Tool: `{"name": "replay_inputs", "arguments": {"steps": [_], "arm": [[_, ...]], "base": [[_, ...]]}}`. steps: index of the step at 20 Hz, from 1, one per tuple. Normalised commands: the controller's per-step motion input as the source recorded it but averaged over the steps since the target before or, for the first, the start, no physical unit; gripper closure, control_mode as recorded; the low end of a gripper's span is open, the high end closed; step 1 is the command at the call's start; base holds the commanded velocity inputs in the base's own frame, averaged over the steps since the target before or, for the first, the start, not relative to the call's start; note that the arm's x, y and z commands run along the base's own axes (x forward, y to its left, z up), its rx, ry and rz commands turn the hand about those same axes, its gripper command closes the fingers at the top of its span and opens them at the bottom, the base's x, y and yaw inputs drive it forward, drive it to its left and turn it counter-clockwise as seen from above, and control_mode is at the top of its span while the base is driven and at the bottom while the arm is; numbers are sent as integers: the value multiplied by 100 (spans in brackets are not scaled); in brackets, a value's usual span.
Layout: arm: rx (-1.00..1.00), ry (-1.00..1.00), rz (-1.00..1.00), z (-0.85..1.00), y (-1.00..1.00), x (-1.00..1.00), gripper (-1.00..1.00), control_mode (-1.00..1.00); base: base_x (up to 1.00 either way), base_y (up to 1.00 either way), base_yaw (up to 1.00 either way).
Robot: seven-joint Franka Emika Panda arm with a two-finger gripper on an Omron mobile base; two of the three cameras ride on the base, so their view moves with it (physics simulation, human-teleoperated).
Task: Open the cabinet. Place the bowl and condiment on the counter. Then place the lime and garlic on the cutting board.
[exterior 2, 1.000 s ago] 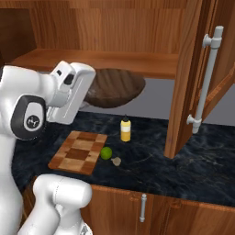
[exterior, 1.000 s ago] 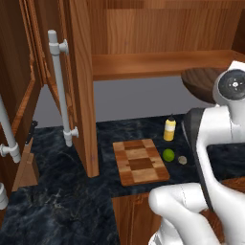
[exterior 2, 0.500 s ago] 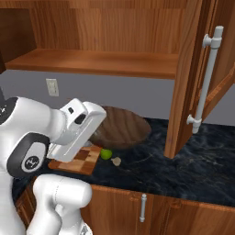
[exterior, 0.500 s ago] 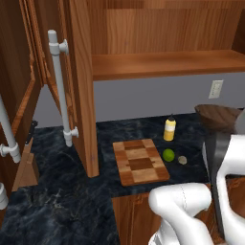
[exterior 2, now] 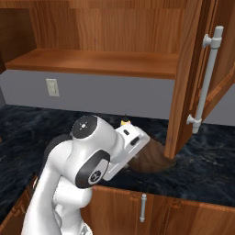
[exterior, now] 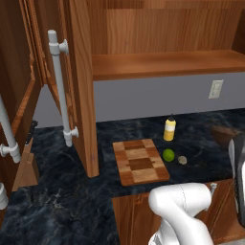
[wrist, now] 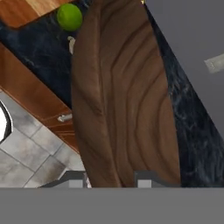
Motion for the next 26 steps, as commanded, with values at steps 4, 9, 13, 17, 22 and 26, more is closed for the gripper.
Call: {"name": "replay_inputs", "arguments": {"steps": [4, 9, 13, 17, 22, 26], "arm": [[-3, 3, 9, -100, -53, 61, 100, -100], [-13, 0, 14, -81, -14, 65, 100, -100], [-6, 0, 15, -59, -24, 59, 100, -100], [0, 4, 14, -56, -35, 56, 100, -100], [0, 4, 14, -50, -38, 58, 100, -100], [-1, 5, 12, -39, -33, 68, 100, -100]], "base": [[0, 0, 0], [0, 0, 0], [0, 0, 0], [0, 0, 0], [0, 0, 0], [0, 0, 0]]}}
